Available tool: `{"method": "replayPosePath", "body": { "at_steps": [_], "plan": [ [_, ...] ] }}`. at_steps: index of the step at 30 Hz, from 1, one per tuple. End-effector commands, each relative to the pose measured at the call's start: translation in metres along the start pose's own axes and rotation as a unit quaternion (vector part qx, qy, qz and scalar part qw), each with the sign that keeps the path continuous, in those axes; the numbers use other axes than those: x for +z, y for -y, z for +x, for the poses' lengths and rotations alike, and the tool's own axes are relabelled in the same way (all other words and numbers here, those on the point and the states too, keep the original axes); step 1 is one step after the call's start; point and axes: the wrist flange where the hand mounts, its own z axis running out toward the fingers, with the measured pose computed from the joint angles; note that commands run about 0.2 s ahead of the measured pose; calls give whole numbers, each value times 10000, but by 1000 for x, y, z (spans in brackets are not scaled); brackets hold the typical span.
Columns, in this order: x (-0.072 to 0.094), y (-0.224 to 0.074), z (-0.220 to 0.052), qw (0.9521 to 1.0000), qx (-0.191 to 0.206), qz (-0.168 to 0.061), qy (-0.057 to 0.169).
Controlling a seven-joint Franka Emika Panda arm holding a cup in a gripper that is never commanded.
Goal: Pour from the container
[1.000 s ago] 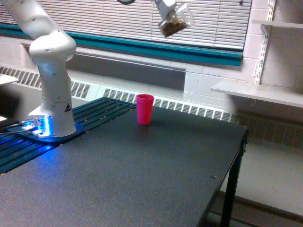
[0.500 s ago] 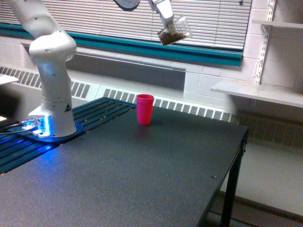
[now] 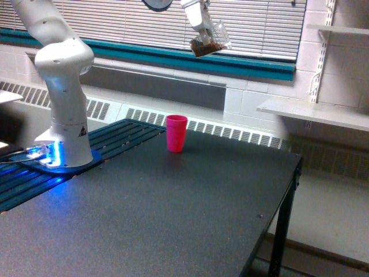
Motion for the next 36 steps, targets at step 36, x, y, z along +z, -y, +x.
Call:
{"method": "replayPosePath", "body": {
  "at_steps": [36],
  "plan": [
    [-12, -41, -104, 9954, 268, -129, 915]
  ]
}}
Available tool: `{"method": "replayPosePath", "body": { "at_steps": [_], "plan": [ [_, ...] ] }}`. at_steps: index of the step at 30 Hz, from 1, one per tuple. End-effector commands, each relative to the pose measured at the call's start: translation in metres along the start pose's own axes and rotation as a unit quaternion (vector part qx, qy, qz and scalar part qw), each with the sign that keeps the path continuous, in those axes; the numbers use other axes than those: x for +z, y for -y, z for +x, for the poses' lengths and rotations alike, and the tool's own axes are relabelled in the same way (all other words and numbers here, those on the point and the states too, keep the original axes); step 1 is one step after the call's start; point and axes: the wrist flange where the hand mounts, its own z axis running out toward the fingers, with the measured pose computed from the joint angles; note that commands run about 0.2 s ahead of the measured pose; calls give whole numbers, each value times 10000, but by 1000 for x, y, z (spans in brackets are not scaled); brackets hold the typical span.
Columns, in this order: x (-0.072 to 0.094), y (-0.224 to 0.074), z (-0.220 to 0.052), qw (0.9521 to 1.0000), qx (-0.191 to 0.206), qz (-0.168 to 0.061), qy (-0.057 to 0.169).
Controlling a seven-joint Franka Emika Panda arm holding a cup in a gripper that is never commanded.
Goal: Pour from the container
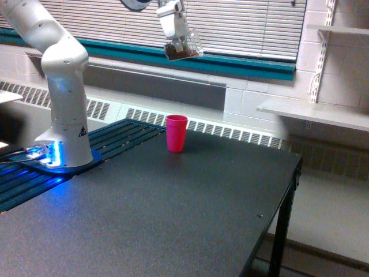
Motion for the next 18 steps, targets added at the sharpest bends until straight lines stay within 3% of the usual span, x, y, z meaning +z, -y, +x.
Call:
{"method": "replayPosePath", "body": {
  "at_steps": [1, 12, 18],
  "plan": [
    [13, -1, -1, 9993, 305, -197, 39],
    [39, 18, -3, 9973, 646, -315, 165],
    [45, 29, -10, 9964, 746, -294, 259]
  ]
}}
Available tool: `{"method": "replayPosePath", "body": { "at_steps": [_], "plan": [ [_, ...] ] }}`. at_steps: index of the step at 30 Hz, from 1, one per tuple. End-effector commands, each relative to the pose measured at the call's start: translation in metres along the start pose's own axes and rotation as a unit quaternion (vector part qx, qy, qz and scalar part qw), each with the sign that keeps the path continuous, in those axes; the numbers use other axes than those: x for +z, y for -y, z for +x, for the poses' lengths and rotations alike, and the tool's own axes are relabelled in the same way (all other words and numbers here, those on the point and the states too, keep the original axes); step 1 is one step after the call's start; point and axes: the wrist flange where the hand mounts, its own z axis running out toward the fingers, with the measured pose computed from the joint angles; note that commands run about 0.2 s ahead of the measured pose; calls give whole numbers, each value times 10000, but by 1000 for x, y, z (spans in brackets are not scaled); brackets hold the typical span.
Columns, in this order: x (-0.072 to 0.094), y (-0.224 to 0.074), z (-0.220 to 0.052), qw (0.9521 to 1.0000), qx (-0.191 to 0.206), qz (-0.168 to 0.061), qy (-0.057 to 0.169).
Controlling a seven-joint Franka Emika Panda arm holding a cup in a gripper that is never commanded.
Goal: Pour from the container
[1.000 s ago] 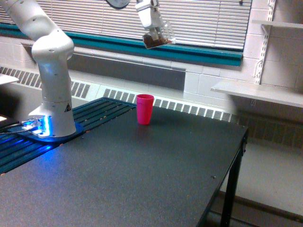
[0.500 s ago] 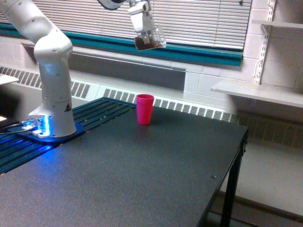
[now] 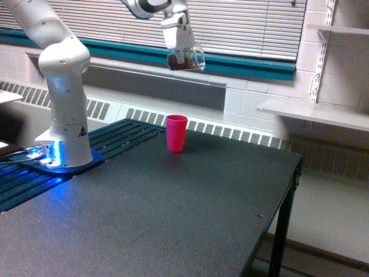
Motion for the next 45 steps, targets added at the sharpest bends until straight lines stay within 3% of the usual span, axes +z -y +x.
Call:
{"method": "replayPosePath", "body": {
  "at_steps": [1, 12, 23, 31, 45],
  "plan": [
    [-1, 15, -6, 9995, 271, 113, 75],
    [-2, 23, -18, 9981, 600, -30, 93],
    [2, 13, -20, 9932, 1140, -203, 143],
    [2, 0, -4, 9894, 1387, -255, 352],
    [16, -21, -17, 9820, 1761, -385, 571]
  ]
}}
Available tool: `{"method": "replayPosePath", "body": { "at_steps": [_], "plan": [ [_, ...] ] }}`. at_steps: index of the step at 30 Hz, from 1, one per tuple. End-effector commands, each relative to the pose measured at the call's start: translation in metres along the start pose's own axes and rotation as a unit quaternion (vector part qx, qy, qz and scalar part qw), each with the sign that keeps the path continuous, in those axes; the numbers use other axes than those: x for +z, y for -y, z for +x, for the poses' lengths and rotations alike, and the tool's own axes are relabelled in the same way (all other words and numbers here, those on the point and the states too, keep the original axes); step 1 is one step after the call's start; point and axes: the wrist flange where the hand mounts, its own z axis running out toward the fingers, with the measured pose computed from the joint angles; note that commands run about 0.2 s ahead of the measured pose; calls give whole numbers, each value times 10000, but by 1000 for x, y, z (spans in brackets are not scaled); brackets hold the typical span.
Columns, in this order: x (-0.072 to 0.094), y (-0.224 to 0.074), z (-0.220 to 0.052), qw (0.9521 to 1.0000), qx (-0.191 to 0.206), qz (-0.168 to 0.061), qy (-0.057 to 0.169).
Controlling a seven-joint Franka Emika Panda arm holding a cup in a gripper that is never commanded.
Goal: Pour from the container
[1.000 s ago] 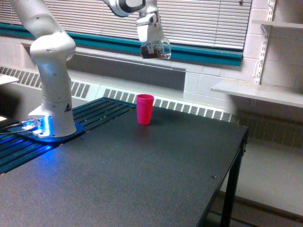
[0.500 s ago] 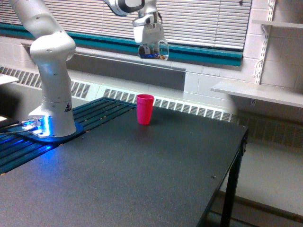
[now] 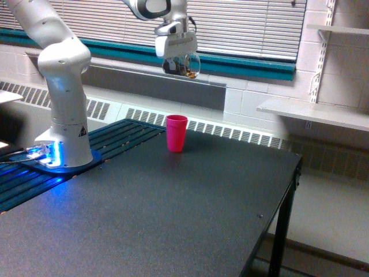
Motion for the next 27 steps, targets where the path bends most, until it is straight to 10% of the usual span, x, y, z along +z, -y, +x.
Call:
{"method": "replayPosePath", "body": {
  "at_steps": [1, 27],
  "plan": [
    [2, -8, -6, 9997, 230, -17, 117],
    [26, -18, -16, 9959, 779, -200, 404]
  ]
}}
